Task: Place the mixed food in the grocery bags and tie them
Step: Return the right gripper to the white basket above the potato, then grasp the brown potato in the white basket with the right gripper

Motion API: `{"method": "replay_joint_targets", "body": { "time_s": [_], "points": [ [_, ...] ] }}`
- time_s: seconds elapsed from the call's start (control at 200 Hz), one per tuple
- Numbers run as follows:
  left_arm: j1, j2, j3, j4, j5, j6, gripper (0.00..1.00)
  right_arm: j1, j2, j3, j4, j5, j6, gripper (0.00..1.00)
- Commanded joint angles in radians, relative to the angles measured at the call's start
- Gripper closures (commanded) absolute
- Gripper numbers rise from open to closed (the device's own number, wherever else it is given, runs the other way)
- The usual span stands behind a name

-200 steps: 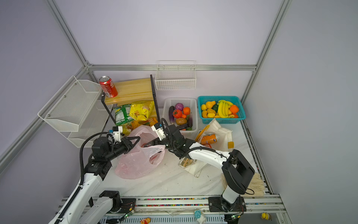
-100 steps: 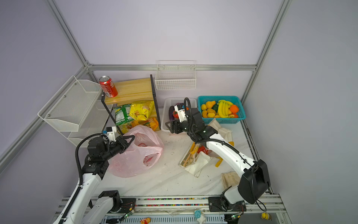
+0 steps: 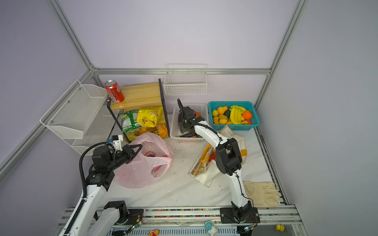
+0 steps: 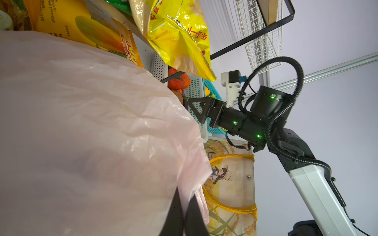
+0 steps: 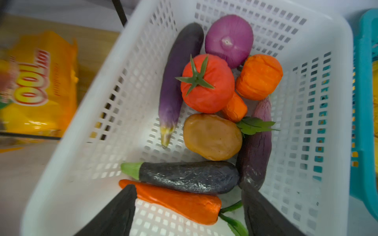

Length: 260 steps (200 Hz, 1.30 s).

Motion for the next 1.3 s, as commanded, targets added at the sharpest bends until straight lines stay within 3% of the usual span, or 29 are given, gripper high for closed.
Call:
{"method": "replay_joint_targets", "body": {
  "time_s": [0.0, 0.43, 0.815, 1.2, 1.295],
  "points": [
    [0.007, -0.011, -0.018, 0.009, 0.011, 0.028, 1.00, 0.001, 0.074, 0.120, -0.122, 0.096, -0.054, 0.17],
    [0.008, -0.015, -0.019, 0.009, 0.003, 0.029, 1.00, -0.016, 0.313, 0.392, -0.235, 0.133, -0.118, 0.19],
    [0.007, -0.014, -0.018, 0.008, -0.001, 0.028, 1.00, -0.044, 0.415, 0.475, -0.249, 0.159, -0.146, 0.24],
    [0.007, -0.016, -0.016, 0.003, -0.005, 0.028, 1.00, -0.048, 0.432, 0.531, -0.240, 0.079, -0.178, 0.44],
    [0.007, -0.015, -0.016, 0.006, -0.005, 0.028, 1.00, -0.048, 0.422, 0.513, -0.228, 0.091, -0.187, 0.37]
  ]
}}
